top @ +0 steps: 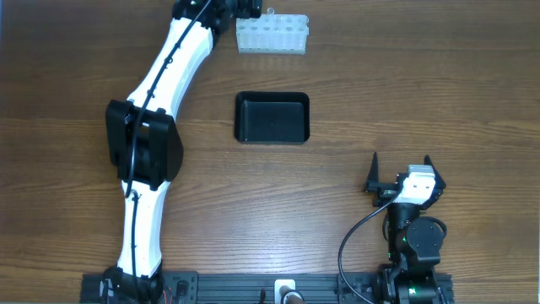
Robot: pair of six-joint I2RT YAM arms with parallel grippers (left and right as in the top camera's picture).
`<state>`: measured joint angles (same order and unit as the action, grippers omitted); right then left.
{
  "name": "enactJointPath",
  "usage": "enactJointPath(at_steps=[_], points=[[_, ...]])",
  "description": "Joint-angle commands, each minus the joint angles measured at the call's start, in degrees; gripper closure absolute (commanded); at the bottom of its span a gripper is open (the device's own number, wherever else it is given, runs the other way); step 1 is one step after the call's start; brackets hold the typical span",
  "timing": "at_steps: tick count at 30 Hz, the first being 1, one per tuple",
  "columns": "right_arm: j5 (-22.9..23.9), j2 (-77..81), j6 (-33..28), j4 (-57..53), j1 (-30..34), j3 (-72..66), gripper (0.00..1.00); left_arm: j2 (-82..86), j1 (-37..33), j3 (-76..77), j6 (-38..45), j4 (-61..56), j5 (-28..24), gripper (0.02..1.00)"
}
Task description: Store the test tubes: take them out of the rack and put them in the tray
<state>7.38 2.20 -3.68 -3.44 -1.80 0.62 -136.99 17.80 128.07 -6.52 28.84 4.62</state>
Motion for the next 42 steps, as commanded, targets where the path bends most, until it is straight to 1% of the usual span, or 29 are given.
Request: enactJointPath(at_steps=[1,5,7,8,11,14,15,26,30,42], points=[[-0.24,-0.20,-0.24,-0.22,0.22,-0.33,0.009,-1.57,-0.02,0.63,6.05,-0.13,-7.17,0.034],[-0.24,-0.20,-0.24,-0.22,0.24,-0.33,0.007,-1.57,-0.04,0.63,6.40,0.02,-8.41,0.034],[-0.24,-0.20,-0.24,-0.22,0.24,-0.33,0.007,-1.57,-0.04,0.63,9.16,0.83,-11.32,0.029],[-0.24,-0.20,-0.24,-0.22,0.24,-0.33,0.009,-1.57,-0.02,0.63,9.57,1.16,-11.87,0.023],[-0.24,-0.20,-0.24,-0.22,0.22,-0.33,0.009,-1.57,-0.02,0.63,9.57,1.38,-11.96,0.020],[-0.24,-0.20,-0.24,-0.22,0.22,-0.33,0.009,-1.57,0.20,0.63,11.30,1.38,-12.98,0.023],[-0.24,-0.20,-0.24,-0.22,0.22,-0.33,0.009,-1.57,0.37,0.63,12.33,1.57,-12.92,0.020],[-0.24,-0.20,-0.24,-0.22,0.22,-0.33,0.009,-1.73,0.50,0.61,12.33,1.60,-12.90,0.020],[-0.24,-0.20,-0.24,-0.22,0.24,-0.33,0.007,-2.54,0.85,0.61,12.31,1.40,-11.65,0.023],[-0.24,-0.20,-0.24,-0.22,0.22,-0.33,0.009,-3.69,1.05,0.61,12.31,0.79,-11.39,0.018]])
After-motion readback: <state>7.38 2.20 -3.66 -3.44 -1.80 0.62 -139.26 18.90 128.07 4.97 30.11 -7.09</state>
